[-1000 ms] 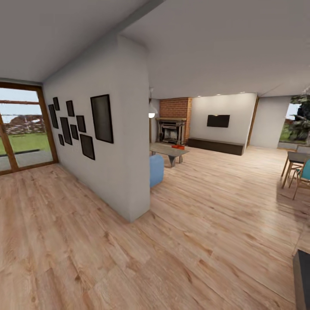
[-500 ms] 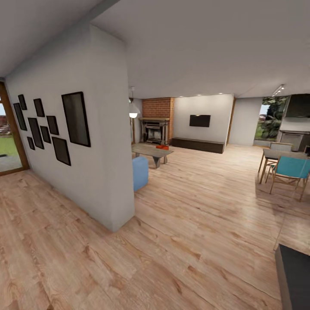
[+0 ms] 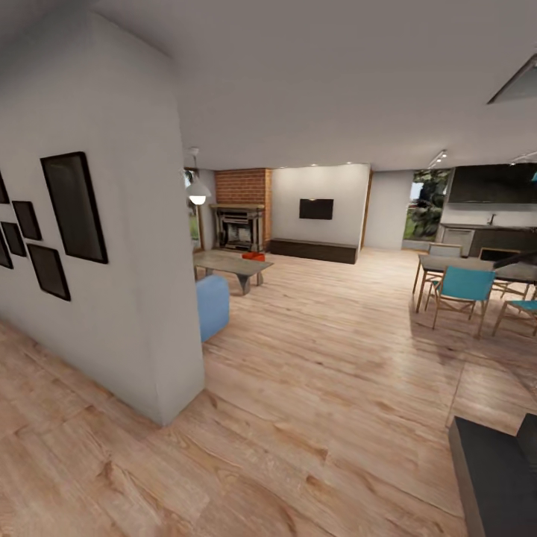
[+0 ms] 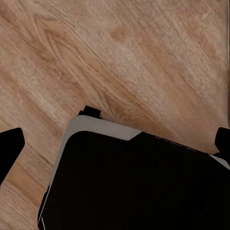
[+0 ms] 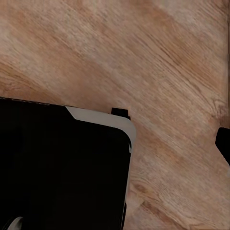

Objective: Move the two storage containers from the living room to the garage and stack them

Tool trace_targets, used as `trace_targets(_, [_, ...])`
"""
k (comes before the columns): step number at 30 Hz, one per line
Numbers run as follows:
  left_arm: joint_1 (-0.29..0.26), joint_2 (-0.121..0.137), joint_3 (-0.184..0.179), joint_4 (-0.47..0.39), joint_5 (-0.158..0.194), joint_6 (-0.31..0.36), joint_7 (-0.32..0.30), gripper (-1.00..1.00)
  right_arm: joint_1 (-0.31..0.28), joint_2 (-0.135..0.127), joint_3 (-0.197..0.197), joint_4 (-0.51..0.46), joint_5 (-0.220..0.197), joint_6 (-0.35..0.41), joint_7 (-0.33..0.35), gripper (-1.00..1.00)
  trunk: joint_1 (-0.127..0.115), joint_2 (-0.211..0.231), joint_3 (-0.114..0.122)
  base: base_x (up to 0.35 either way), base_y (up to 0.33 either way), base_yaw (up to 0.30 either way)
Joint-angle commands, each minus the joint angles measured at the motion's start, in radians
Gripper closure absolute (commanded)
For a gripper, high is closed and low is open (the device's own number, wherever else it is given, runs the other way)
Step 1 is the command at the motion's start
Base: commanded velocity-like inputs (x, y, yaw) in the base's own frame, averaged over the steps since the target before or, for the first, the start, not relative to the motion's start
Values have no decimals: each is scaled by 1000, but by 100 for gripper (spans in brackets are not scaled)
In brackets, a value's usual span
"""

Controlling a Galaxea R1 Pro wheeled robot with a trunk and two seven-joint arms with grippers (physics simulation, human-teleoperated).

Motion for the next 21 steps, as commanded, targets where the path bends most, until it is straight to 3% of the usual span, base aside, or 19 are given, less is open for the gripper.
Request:
trace_targets(1, [0, -1, -9, 0, 8, 0, 3, -100, -1, 0, 3, 2, 8, -4, 0, -100, 1, -1, 0, 323, 0, -247])
trace_targets(21, [0, -1, -9, 0, 8, 0, 2, -100, -1, 0, 3, 2, 8, -4, 0, -100, 1, -1, 0, 323, 0, -247])
